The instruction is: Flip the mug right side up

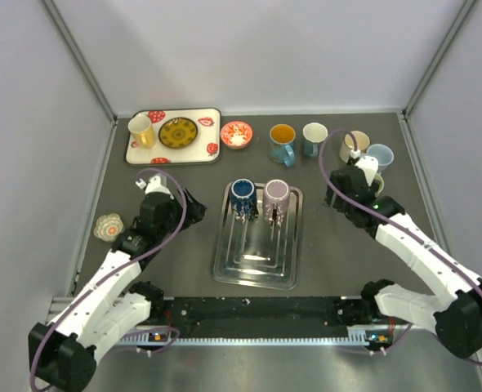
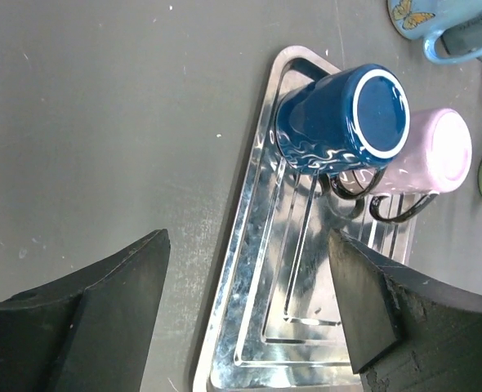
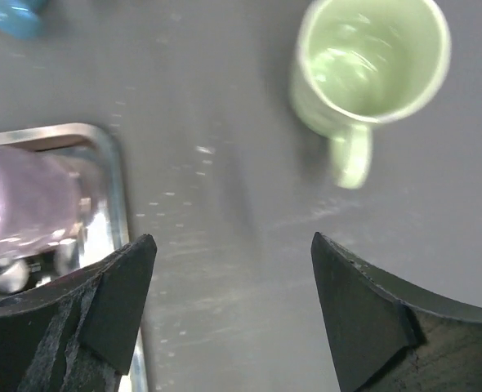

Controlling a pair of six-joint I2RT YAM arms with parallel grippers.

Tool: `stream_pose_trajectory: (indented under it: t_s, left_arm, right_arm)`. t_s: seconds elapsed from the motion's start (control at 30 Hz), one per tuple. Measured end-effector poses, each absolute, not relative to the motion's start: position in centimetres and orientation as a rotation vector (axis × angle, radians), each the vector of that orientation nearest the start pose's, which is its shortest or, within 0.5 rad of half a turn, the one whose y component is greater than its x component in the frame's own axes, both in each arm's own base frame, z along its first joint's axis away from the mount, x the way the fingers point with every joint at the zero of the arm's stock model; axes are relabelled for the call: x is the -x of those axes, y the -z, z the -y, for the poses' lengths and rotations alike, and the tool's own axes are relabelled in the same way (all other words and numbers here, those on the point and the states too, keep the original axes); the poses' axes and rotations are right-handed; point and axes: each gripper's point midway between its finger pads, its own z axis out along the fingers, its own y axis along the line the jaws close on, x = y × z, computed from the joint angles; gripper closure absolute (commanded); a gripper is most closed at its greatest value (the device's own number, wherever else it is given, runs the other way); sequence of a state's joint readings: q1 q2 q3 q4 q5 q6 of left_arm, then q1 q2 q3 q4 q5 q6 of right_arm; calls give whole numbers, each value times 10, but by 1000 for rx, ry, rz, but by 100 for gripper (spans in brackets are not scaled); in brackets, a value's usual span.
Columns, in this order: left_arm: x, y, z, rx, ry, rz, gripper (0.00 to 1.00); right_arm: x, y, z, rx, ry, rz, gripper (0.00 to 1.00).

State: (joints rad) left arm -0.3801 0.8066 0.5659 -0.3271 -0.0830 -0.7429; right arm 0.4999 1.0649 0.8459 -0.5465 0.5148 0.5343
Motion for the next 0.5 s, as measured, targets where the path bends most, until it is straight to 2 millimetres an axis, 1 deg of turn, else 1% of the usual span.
stream_pose_trajectory:
  t_s: [0.13, 0.2, 0.33, 0.5]
  left_arm:
    - [-253, -142, 120, 433, 587, -2146, 23]
    - [-249, -142, 122, 413, 601, -2154, 25]
    - [-245, -146, 128, 368, 648, -2159, 29]
    - [-241, -146, 135, 326, 684, -2171, 32]
  right_arm:
    - [-271, -133, -41, -388, 165, -2284, 24]
    - [-267, -126, -30, -417, 202, -2304, 23]
    - [-268, -116, -15, -459, 265, -2332, 24]
    - [-273, -90, 0, -477, 356, -2408, 29]
